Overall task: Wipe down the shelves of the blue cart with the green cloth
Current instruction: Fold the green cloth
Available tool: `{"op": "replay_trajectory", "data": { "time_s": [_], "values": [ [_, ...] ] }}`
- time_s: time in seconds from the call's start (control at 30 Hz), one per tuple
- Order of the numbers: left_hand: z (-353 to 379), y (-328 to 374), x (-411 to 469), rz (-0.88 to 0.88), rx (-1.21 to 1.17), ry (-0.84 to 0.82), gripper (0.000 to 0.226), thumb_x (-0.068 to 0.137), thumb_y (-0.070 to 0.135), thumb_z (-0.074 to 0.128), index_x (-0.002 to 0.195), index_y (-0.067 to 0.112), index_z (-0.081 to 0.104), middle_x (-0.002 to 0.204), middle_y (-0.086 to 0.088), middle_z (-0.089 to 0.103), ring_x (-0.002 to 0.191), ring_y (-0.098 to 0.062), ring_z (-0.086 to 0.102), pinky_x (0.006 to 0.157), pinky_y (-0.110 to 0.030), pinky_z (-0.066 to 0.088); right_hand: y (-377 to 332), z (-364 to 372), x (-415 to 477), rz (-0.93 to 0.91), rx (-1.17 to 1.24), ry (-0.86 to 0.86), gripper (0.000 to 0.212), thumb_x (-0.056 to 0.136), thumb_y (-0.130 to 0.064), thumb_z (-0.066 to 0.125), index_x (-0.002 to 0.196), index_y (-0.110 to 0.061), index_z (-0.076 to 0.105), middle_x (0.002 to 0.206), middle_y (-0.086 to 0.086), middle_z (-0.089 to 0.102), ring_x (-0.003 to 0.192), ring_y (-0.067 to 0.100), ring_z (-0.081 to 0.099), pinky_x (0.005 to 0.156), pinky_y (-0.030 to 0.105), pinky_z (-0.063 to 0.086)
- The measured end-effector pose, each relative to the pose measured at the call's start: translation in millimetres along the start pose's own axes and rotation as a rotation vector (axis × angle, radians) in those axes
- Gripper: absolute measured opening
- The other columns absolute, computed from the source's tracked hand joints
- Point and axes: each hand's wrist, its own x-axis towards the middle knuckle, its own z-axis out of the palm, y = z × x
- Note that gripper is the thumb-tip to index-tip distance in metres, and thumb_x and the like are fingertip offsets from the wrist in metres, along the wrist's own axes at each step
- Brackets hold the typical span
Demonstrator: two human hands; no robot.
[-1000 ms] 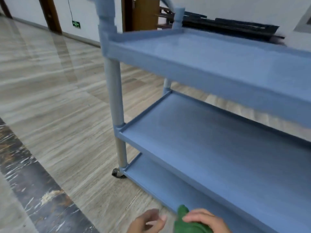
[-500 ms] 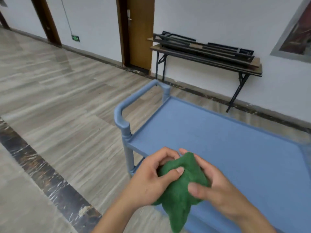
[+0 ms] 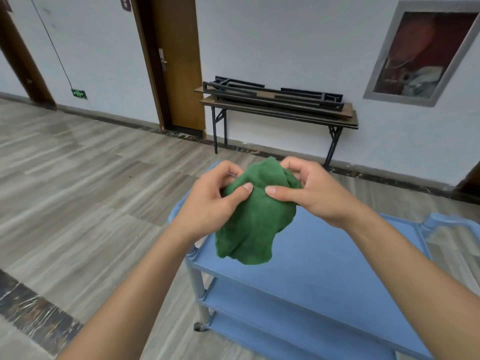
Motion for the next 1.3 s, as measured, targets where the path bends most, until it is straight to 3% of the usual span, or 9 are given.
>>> {"op": "replay_trajectory", "data": {
  "time_s": [0.13, 0.23, 0.33, 0.4, 0.53, 0.67, 0.8, 1.07, 1.3],
  "values": [
    [-15.0, -14.6, 27.9, -0.119, -0.143, -0.046, 0.028, 0.087, 0.043, 0.072, 0.108, 0.025, 0.064, 0.102, -0.015, 0.072, 0.095, -0.027, 0.071, 0.089, -0.059, 0.054, -0.8, -7.0, 41.9, -0.053, 0.027, 0.046, 0.018, 0.086, -0.001, 0.075, 0.099, -0.002, 0.062, 0.09, 0.006, 0.074, 0.085, 0.021, 0.071, 0.079, 0.032, 0.057],
    [-23.3, -36.6, 51.9, -0.401, -0.282, -0.302, 0.058, 0.082, 0.069, 0.066, 0.127, 0.033, 0.065, 0.128, -0.001, 0.069, 0.12, -0.023, 0.064, 0.109, -0.055, 0.043, 13.3, -13.4, 77.1, -0.064, 0.167, -0.012, 0.018, 0.085, 0.002, 0.073, 0.094, -0.008, 0.061, 0.086, 0.005, 0.071, 0.08, 0.02, 0.067, 0.074, 0.027, 0.055],
    [-27.0, -60.9, 76.1, -0.427, -0.183, -0.336, 0.069, 0.087, 0.073, 0.053, 0.123, 0.015, 0.068, 0.129, -0.009, 0.068, 0.124, -0.035, 0.059, 0.112, -0.061, 0.036, 30.8, -26.1, 120.7, -0.037, 0.29, -0.092, 0.017, 0.08, -0.004, 0.07, 0.093, -0.009, 0.06, 0.085, 0.007, 0.068, 0.077, 0.019, 0.065, 0.069, 0.024, 0.053],
    [-33.8, -79.4, 95.7, -0.385, -0.195, -0.28, 0.071, 0.089, 0.064, 0.06, 0.104, -0.005, 0.06, 0.111, -0.019, 0.068, 0.105, -0.032, 0.063, 0.103, -0.058, 0.042, 41.2, -38.1, 154.0, -0.004, 0.342, -0.127, 0.017, 0.08, -0.005, 0.068, 0.094, -0.007, 0.06, 0.086, 0.01, 0.066, 0.078, 0.021, 0.065, 0.068, 0.026, 0.053],
    [-46.3, -104.4, 130.1, -0.415, -0.316, -0.157, 0.041, 0.091, 0.044, 0.069, 0.096, 0.007, 0.052, 0.097, -0.015, 0.059, 0.088, -0.028, 0.058, 0.082, -0.046, 0.043, 65.1, -52.9, 212.3, 0.051, 0.346, -0.178, 0.024, 0.081, -0.01, 0.072, 0.099, -0.002, 0.058, 0.09, 0.017, 0.063, 0.082, 0.028, 0.064, 0.069, 0.033, 0.052],
    [-55.6, -133.0, 155.0, -0.454, -0.164, -0.079, 0.036, 0.086, 0.035, 0.078, 0.109, 0.01, 0.065, 0.114, -0.01, 0.071, 0.103, -0.031, 0.071, 0.091, -0.05, 0.057, 93.6, -53.2, 269.8, 0.101, 0.316, -0.186, 0.042, 0.081, -0.017, 0.078, 0.096, 0.011, 0.051, 0.091, 0.022, 0.06, 0.083, 0.033, 0.062, 0.07, 0.038, 0.05],
    [-75.4, -167.7, 166.4, -0.414, 0.164, 0.153, 0.01, 0.087, 0.036, 0.077, 0.086, 0.027, 0.072, 0.1, 0.007, 0.072, 0.082, -0.015, 0.072, 0.075, -0.038, 0.058, 131.2, -47.6, 305.9, 0.165, 0.287, -0.181, 0.031, 0.074, -0.018, 0.08, 0.085, -0.005, 0.055, 0.082, 0.015, 0.068, 0.074, 0.028, 0.067, 0.063, 0.033, 0.056],
    [-97.2, -257.2, 177.3, -0.476, 0.503, 0.296, 0.026, 0.09, 0.051, 0.065, 0.078, 0.029, 0.06, 0.065, 0.008, 0.066, 0.065, -0.003, 0.06, 0.054, -0.014, 0.04, 233.3, -8.3, 372.3, 0.286, 0.09, -0.176, 0.042, 0.088, 0.0, 0.073, 0.125, -0.017, 0.066, 0.101, 0.008, 0.079, 0.095, 0.026, 0.075, 0.082, 0.031, 0.061],
    [-129.9, -350.8, 195.1, -0.697, 0.272, 0.497, 0.029, 0.089, 0.045, 0.07, 0.077, 0.02, 0.062, 0.071, 0.0, 0.068, 0.066, -0.014, 0.065, 0.061, -0.032, 0.051, 295.8, 69.5, 459.5, 0.271, -0.27, -0.037, 0.038, 0.084, -0.015, 0.079, 0.12, -0.016, 0.068, 0.111, 0.004, 0.074, 0.1, 0.017, 0.071, 0.087, 0.037, 0.058]
  ]
}}
